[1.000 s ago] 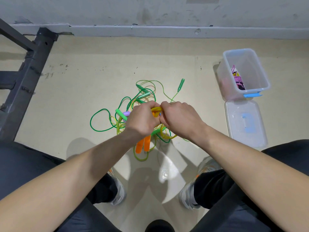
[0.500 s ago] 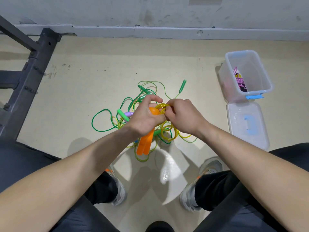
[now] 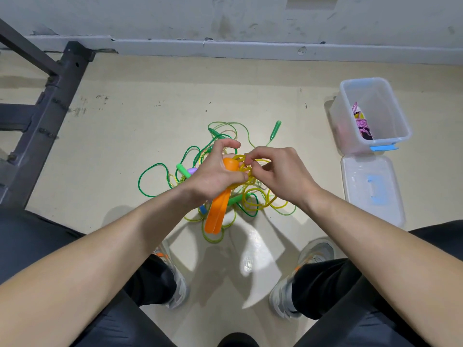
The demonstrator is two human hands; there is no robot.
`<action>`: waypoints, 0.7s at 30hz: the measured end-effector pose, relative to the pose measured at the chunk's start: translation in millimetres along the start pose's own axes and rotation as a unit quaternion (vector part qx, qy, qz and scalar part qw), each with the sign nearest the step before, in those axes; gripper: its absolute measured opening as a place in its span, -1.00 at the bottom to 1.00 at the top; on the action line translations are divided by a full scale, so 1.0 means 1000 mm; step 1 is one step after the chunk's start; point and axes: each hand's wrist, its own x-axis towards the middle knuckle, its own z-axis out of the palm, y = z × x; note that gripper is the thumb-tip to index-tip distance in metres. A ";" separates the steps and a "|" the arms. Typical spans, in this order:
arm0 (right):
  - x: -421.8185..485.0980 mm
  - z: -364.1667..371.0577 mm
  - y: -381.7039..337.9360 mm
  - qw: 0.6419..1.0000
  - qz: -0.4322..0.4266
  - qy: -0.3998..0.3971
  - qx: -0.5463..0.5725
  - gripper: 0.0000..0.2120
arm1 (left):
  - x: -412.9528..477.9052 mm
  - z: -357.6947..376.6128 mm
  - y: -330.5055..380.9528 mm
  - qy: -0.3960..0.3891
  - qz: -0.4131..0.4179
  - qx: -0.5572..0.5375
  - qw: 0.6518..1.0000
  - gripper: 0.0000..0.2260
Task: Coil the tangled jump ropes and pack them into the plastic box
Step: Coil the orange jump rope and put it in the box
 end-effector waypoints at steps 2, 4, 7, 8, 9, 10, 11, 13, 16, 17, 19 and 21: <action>-0.003 0.002 -0.001 1.000 0.002 0.011 -0.006 -0.83 | -0.001 -0.002 0.002 0.000 -0.003 0.008 1.000 -0.40; -0.005 0.004 -0.002 1.000 0.003 0.023 0.002 -0.84 | -0.001 -0.004 0.002 -0.009 -0.008 0.004 1.000 -0.38; -0.006 0.005 -0.002 0.999 0.002 0.035 0.020 -0.85 | -0.001 -0.006 0.005 -0.023 -0.022 -0.002 0.999 -0.35; -0.006 0.005 -0.002 0.999 0.001 0.033 0.023 -0.85 | -0.001 -0.007 0.006 -0.019 -0.027 0.004 0.999 -0.36; -0.006 0.005 -0.003 0.999 0.001 0.027 0.023 -0.85 | 0.000 -0.009 0.006 -0.013 -0.034 0.011 0.999 -0.36; -0.006 0.005 -0.004 1.000 0.003 0.020 0.021 -0.85 | 0.000 -0.010 0.006 -0.008 -0.040 0.018 0.999 -0.37; -0.006 0.005 -0.005 1.000 0.006 0.015 0.018 -0.84 | 0.001 -0.011 0.006 -0.006 -0.044 0.024 0.999 -0.38; -0.006 0.007 -0.006 0.999 0.010 0.017 0.030 -0.82 | 0.001 -0.012 0.006 -0.011 -0.045 0.037 0.998 -0.39; -0.003 0.006 -0.005 1.000 0.000 0.007 0.022 -0.76 | 0.002 -0.013 0.004 -0.023 -0.045 0.037 0.998 -0.42; -0.002 0.005 -0.005 1.000 -0.015 -0.003 -0.001 -0.76 | 0.002 -0.013 0.003 -0.022 -0.044 0.039 0.998 -0.43; -0.001 0.004 -0.005 0.997 -0.057 -0.018 -0.055 -0.76 | 0.001 -0.013 0.004 -0.021 -0.038 0.056 0.998 -0.43; -0.002 0.005 -0.005 0.991 -0.094 -0.027 -0.096 -0.72 | 0.000 -0.013 0.004 -0.025 -0.039 0.063 0.997 -0.43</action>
